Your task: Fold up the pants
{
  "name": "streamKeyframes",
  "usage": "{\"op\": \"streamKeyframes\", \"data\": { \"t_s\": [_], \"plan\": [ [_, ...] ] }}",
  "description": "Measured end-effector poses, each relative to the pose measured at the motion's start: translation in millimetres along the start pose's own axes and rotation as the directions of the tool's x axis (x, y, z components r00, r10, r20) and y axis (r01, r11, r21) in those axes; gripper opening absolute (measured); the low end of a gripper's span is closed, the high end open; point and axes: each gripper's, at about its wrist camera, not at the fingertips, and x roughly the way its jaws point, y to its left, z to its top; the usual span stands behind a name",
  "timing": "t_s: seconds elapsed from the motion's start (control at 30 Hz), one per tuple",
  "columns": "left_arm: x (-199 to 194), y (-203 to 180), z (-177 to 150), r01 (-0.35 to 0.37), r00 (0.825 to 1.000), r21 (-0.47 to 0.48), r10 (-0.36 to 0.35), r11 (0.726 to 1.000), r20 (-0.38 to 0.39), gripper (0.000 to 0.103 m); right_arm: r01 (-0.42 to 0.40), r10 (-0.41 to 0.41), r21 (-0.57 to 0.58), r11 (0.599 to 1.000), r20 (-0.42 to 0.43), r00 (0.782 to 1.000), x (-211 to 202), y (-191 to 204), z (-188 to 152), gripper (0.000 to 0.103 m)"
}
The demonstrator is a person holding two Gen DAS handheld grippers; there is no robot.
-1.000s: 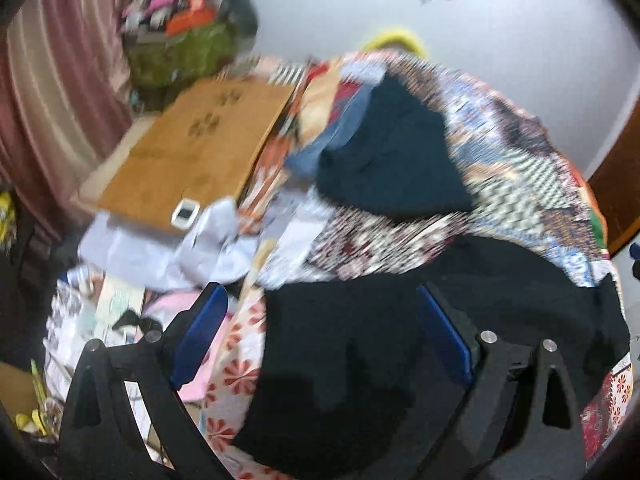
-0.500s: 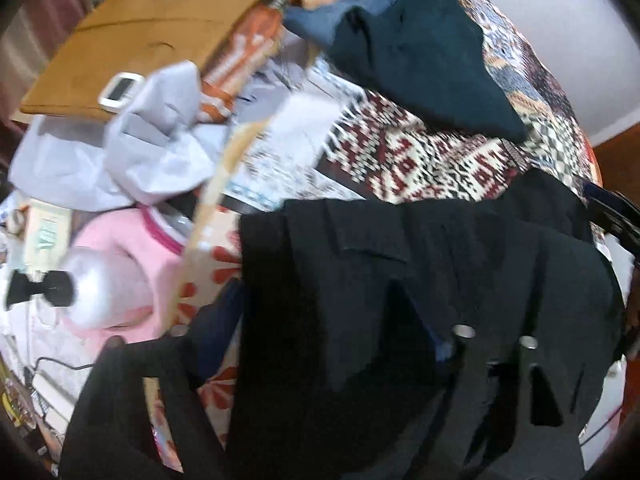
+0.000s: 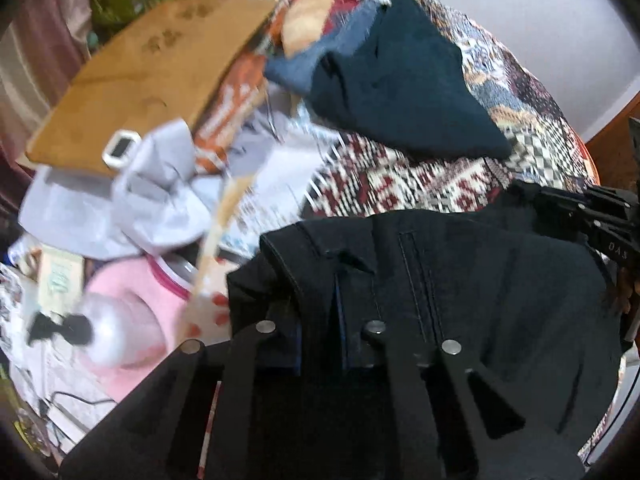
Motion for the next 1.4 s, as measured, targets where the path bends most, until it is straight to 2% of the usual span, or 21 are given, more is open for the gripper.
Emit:
{"op": "streamKeyframes", "data": {
  "t_s": [0.13,0.27,0.37,0.47,0.53,0.6,0.67,0.8,0.87,1.03,1.2,1.33,1.4],
  "plan": [
    [-3,5,16,-0.07,0.997,0.001,0.07,0.998,0.036,0.012,0.056,-0.056,-0.007,0.998,0.033,0.998,0,3,7,0.006],
    [8,4,23,-0.108,0.994,0.016,0.108,0.994,0.01,0.013,0.075,-0.076,0.02,0.997,0.015,0.997,10,1,14,0.006],
    [8,0,19,-0.126,0.992,0.018,0.126,0.992,-0.004,0.017,0.054,-0.055,0.062,0.997,0.006,0.998,9,-3,13,0.006],
    [-4,-7,13,-0.165,0.986,0.042,0.164,0.985,0.018,0.024,0.067,-0.069,0.06,0.996,0.028,0.997,-7,0,10,0.011],
    [-15,-10,8,-0.175,0.984,0.047,0.174,0.983,0.034,0.03,0.074,-0.076,0.049,0.996,0.049,0.996,-20,4,6,0.011],
    [-29,-13,3,-0.164,0.985,0.038,0.162,0.986,0.052,0.051,0.073,-0.076,0.036,0.997,0.075,0.994,-36,9,2,0.014],
    [-45,-15,-5,-0.156,0.985,0.015,0.154,0.988,0.083,0.065,0.081,-0.084,0.027,0.996,0.107,0.991,-54,14,-4,0.018],
    [-65,-21,-22,-0.142,0.986,-0.012,0.143,0.99,0.087,0.079,0.101,-0.103,0.019,0.995,0.165,0.981,-87,21,-22,0.03],
    [-70,-23,-34,-0.122,0.99,-0.034,0.124,0.992,0.071,0.079,0.11,-0.112,0.021,0.994,0.18,0.977,-98,24,-32,0.033],
    [-67,-22,-60,-0.122,0.992,-0.091,0.124,0.988,0.016,0.079,0.139,-0.138,0.007,0.99,0.177,0.974,-110,25,-60,0.035],
    [-53,-9,-81,-0.092,0.994,-0.207,0.079,0.974,-0.072,0.079,0.136,-0.134,-0.007,0.991,0.146,0.98,-107,20,-91,0.035],
    [-45,-6,-88,-0.055,0.994,-0.275,0.026,0.96,-0.106,0.079,0.144,-0.14,-0.027,0.989,0.121,0.983,-101,16,-114,0.035],
    [-39,-6,-88,-0.004,0.992,-0.315,-0.036,0.949,-0.121,0.077,0.139,-0.136,-0.024,0.99,0.115,0.984,-99,13,-123,0.037]
  ]
}}
